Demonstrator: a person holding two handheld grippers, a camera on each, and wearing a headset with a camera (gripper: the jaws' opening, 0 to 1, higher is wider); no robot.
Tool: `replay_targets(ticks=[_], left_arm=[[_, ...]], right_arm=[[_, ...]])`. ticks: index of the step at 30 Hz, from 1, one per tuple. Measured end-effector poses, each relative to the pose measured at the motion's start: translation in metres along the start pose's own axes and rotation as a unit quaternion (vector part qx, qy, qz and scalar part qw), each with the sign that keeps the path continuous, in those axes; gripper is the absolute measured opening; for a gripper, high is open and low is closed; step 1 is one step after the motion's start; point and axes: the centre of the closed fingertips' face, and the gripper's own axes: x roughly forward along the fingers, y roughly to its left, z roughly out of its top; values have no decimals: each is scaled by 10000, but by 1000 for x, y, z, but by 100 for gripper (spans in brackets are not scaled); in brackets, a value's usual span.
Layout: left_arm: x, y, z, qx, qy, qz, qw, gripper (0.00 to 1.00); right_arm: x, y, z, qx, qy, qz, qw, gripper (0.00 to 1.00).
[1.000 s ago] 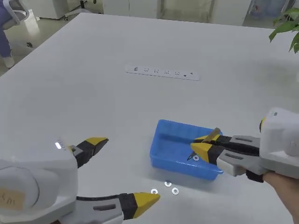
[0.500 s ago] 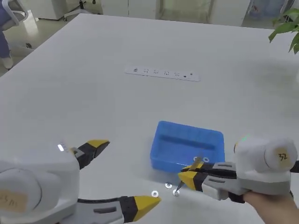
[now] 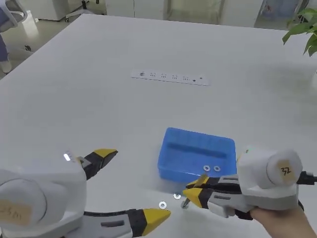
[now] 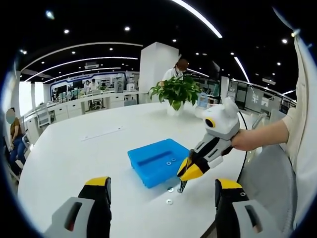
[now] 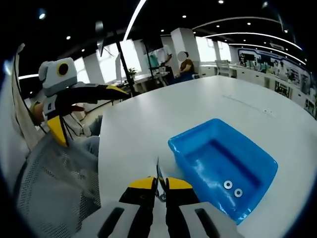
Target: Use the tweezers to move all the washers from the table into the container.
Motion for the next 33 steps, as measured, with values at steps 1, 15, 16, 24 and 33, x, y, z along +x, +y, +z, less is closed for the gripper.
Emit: replay_targets(ticks=[1,15,16,24,33], left_arm=[[0,1,0,-2,-10,13,10000,88],[0,1,0,0,-15,14,10000,88],[0,1,0,1,-18,17,10000,88],[-3,5,-2,-37,-21,84,10000,87],[-2,3,-1,-33,-38,76,10000,87]], right_arm=[[0,3,-1,-125,58,20,9999,4],[8,16,-8,-1574,480,-29,9864,3],[8,16,-8,-1646,506,-47,9851,3],[5,30,-5,-1828,498,135,9818,3],[-7,26,9,-2188,539,43,9743,3]])
